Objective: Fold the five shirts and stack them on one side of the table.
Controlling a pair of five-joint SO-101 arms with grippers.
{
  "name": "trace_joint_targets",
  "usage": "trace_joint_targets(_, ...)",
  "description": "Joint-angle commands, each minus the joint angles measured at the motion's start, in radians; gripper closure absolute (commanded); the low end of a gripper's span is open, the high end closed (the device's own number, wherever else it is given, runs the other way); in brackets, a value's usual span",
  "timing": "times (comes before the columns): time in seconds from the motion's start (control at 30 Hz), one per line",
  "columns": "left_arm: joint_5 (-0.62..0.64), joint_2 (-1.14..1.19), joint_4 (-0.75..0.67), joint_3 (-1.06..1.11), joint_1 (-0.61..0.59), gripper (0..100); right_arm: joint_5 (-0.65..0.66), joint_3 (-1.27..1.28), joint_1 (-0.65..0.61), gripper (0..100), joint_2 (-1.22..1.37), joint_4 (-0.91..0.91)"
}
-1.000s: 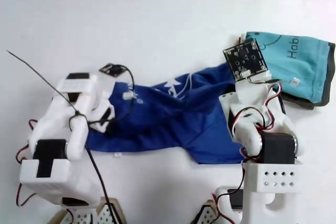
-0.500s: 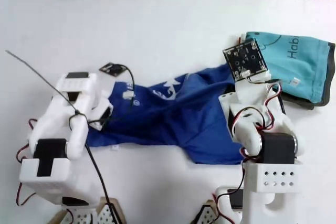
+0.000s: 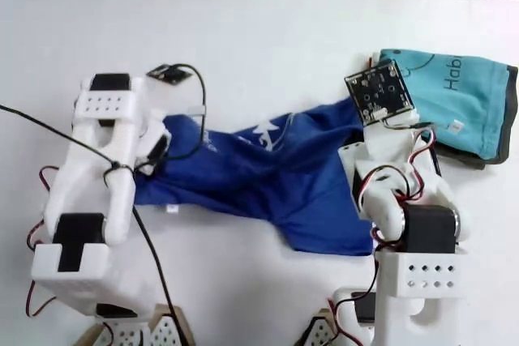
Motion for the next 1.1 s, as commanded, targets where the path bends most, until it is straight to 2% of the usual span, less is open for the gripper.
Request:
trace_joint_targets(0.0,0.002,-0.009,-0.008,-0.038,0.020,96,-0.003,-0.043,-0.002,97.8,0.008,-0.022)
trace_joint_targets(0.3,0.002,-0.008,-0.068,-0.035,0.023,95,-0.003,-0.043,-0.002,97.8,0.005,-0.021)
trace_joint_targets(0.57,0.003,-0.009,-0.195,0.127,0.021,91,-0.003,-0.043,-0.002,97.8,0.005,-0.021)
trace_joint_targets(0.83,-0.003,-0.011,-0.247,0.139,0.015,91,-0.003,-0.043,-0.002,97.8,0.001,-0.016)
trace_joint_targets(0.9,-0.003,-0.011,-0.247,0.139,0.015,91,-0.003,-0.043,-0.002,97.8,0.001,-0.016)
trace_joint_targets(1.0,-0.005,-0.014,-0.247,0.137,0.015,98,-0.003,-0.043,-0.002,97.8,0.001,-0.016)
trace_joint_targets(1.07,-0.003,-0.020,-0.241,0.133,0.017,97,-0.003,-0.043,-0.002,97.8,0.001,-0.016)
